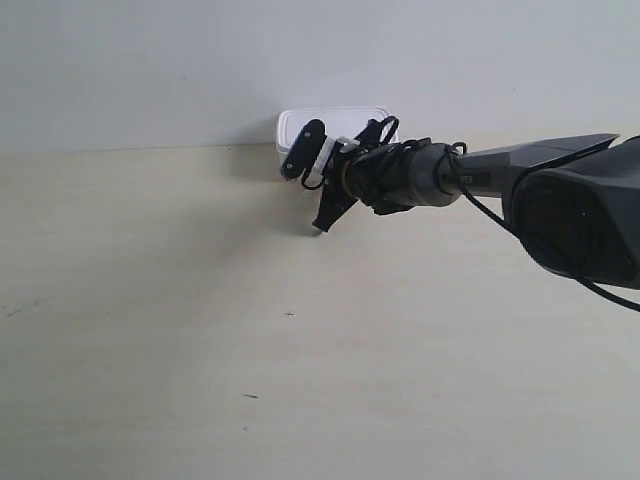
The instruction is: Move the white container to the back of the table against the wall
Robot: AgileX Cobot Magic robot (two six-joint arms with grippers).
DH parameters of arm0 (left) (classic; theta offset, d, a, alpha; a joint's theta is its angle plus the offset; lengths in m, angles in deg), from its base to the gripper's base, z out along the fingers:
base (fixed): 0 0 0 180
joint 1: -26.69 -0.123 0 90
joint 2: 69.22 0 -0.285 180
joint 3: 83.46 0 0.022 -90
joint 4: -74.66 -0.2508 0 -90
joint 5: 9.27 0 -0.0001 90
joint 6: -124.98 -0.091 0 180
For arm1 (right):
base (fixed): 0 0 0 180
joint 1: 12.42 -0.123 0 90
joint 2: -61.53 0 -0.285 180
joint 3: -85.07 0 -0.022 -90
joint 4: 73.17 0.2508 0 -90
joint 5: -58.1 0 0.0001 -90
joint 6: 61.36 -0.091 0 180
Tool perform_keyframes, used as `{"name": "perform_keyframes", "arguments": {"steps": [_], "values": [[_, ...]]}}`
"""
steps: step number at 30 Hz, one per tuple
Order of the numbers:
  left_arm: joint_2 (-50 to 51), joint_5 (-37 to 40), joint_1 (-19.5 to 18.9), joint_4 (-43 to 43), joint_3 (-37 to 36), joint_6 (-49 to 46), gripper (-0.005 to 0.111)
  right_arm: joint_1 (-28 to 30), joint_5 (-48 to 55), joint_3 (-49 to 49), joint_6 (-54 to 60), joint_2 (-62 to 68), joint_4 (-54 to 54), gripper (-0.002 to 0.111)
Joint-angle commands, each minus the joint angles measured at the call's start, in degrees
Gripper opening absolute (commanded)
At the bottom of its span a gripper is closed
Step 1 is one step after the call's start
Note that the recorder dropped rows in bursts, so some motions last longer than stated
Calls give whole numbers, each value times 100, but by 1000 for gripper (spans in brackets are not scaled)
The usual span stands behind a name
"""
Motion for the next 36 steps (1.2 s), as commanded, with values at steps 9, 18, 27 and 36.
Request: {"name": "perform_keyframes", "arguments": {"steps": [9, 18, 27, 36], "values": [[-32, 77, -4, -22, -12, 26, 0, 61, 229, 283, 9, 64, 23, 0], [-32, 77, -4, -32, -12, 26, 0, 395, -129, 283, -1455, 64, 35, 0], [-32, 105, -4, -31, -12, 26, 0, 436, -231, 384, -2848, 69, 115, 0], [-32, 105, -4, -31, -12, 26, 0, 436, 156, 501, -3448, 69, 180, 0]]}}
